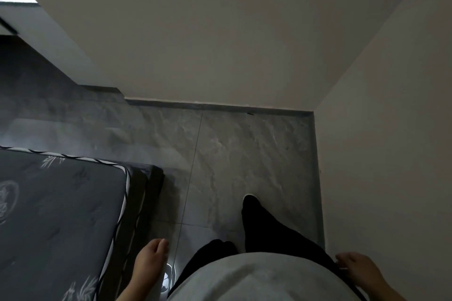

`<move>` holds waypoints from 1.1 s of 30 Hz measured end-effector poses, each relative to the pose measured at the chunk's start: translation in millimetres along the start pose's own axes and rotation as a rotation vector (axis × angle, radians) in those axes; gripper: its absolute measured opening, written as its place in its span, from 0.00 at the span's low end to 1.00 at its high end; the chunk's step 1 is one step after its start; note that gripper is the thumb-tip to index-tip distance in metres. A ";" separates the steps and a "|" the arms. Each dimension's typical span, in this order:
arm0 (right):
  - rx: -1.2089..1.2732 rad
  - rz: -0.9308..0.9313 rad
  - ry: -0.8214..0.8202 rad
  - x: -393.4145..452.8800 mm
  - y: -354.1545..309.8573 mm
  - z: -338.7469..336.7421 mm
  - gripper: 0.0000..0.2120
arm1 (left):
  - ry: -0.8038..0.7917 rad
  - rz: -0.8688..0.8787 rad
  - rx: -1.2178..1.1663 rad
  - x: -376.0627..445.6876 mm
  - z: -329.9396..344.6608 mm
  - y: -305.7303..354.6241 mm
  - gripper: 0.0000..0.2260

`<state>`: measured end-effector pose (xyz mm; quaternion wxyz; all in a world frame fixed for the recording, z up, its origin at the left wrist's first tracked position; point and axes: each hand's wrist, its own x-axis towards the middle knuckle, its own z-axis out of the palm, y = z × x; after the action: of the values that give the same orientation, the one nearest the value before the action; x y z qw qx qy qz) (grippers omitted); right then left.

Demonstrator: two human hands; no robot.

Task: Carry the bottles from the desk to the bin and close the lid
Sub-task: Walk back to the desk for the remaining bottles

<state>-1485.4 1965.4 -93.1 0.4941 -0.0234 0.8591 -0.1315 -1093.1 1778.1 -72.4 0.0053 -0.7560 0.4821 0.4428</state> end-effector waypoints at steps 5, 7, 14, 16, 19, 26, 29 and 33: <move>-0.031 -0.137 -0.031 37.7 -112.6 -30.7 0.12 | 0.035 -0.143 -0.159 8.7 12.0 32.9 0.07; -0.060 -0.199 -0.043 45.9 -159.9 -42.1 0.10 | 0.062 -0.206 -0.224 9.4 14.3 43.4 0.07; -0.172 -0.298 -0.094 64.2 -280.3 -35.2 0.10 | 0.111 -0.293 -0.291 26.3 13.9 77.4 0.07; -0.189 -0.283 -0.111 73.5 -303.7 -26.7 0.11 | 0.139 -0.304 -0.320 44.8 8.3 88.0 0.07; -0.184 -0.231 -0.115 82.4 -331.5 -14.4 0.09 | 0.150 -0.350 -0.326 78.0 -5.0 103.6 0.09; -0.376 -0.223 -0.104 96.1 -392.1 4.4 0.13 | 0.187 -0.306 -0.426 158.5 -45.2 146.0 0.09; -0.468 -0.241 -0.131 92.0 -432.5 11.4 0.14 | 0.198 -0.278 -0.451 184.1 -61.8 164.6 0.10; -0.518 -0.304 -0.166 105.4 -500.9 25.2 0.12 | 0.228 -0.296 -0.462 216.9 -74.6 182.7 0.10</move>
<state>-1562.6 1459.3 -69.1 0.5150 -0.2874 0.8073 0.0217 -1146.5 1490.8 -96.9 -0.1570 -0.8440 0.2506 0.4474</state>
